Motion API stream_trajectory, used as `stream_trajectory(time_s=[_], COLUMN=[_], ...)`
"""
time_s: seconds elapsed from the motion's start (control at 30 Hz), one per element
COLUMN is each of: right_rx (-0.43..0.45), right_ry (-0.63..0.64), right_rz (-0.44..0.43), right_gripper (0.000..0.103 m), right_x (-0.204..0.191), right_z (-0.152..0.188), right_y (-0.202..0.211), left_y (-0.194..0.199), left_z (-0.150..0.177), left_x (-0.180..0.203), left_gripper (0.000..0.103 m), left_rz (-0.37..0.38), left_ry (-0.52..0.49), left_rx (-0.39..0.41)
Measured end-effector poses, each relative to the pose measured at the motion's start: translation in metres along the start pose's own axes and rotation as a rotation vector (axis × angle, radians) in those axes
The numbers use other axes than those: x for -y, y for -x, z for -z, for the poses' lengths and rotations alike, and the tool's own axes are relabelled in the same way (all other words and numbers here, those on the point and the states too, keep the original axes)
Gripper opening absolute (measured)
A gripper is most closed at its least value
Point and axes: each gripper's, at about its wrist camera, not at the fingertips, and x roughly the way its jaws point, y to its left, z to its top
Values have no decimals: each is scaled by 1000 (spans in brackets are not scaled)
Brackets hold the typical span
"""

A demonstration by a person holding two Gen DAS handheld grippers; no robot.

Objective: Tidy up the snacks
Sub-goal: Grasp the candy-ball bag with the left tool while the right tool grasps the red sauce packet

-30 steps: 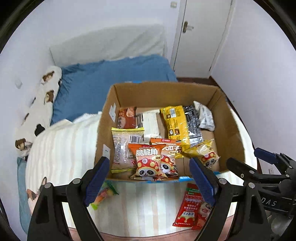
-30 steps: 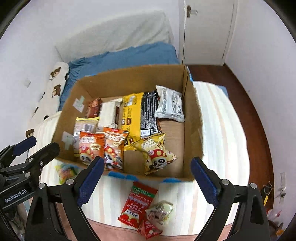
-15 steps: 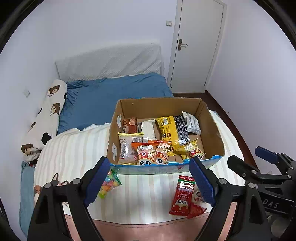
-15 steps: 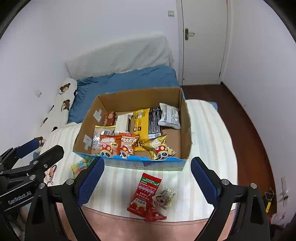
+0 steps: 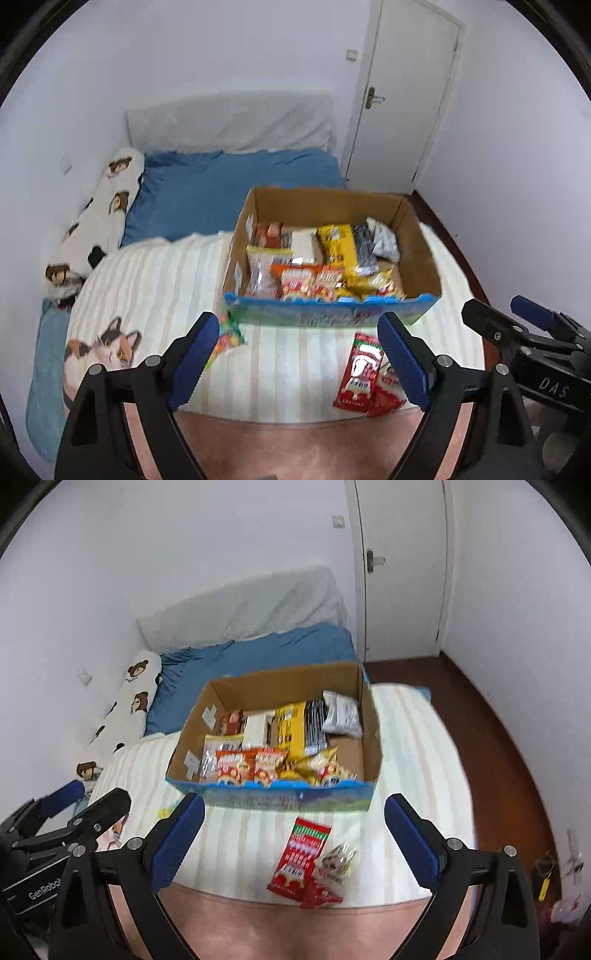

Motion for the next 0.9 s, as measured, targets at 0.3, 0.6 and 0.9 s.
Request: stream_trajectory(time_s=[0.3,0.6,0.9], right_rx=[-225,-439,-376], right_ry=[-142,-327,-363], right_rz=[-21,45,-41], right_gripper=[100,100,99], right_x=[21,70,53], right_z=[48,103,93], right_y=[-101,-191,-180], left_y=[-65,-128,-193], left_z=[40,69,49], left_x=[-48,-116,-132], left_gripper=[88,88,88], left_rz=[-121,-214,-186], left_ry=[78,210,129], left_rx=[-172,-342,-424])
